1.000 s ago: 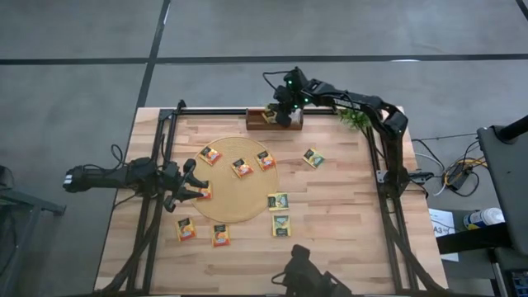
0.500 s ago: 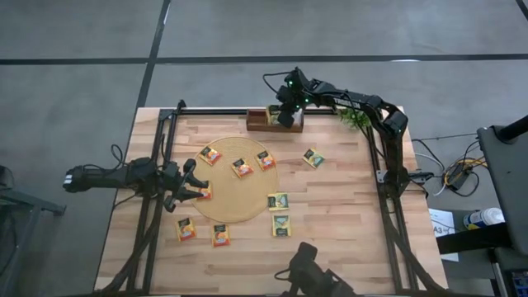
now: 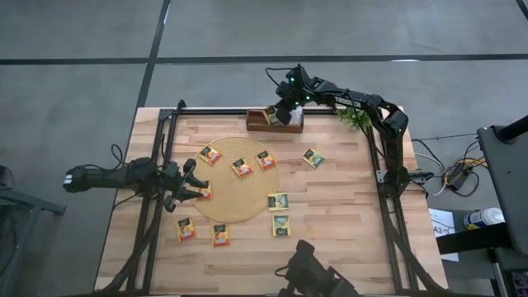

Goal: Pick & Place Tea
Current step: Put the yellow tea bag into the middle section of the wooden organizer

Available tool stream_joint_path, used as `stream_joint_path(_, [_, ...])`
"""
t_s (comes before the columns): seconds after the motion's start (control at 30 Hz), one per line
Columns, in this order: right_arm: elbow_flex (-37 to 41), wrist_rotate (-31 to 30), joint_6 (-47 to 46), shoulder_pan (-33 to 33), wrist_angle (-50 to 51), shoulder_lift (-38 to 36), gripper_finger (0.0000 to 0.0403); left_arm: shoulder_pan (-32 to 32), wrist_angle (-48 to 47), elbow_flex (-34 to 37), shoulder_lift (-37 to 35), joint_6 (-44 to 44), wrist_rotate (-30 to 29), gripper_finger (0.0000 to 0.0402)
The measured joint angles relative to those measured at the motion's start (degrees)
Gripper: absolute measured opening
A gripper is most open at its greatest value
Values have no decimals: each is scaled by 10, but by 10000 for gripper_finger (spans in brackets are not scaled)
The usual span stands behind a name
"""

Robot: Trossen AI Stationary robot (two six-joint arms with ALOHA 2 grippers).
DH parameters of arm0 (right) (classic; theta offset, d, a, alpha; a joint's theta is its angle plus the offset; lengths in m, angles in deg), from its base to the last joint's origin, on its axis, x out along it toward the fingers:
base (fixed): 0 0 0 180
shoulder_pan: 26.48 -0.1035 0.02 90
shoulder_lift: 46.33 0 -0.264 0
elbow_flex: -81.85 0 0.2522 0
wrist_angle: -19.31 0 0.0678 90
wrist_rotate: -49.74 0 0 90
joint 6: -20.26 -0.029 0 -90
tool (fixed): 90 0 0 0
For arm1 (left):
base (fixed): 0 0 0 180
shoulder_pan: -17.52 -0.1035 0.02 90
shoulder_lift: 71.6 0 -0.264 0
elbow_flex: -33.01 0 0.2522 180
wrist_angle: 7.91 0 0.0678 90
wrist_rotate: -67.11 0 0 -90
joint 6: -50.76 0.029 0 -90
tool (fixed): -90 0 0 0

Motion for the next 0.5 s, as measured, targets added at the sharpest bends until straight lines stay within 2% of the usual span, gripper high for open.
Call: stream_joint_path(0.5, [31,20,-54,3,11,0,8,0,0,0,0,0,0,138])
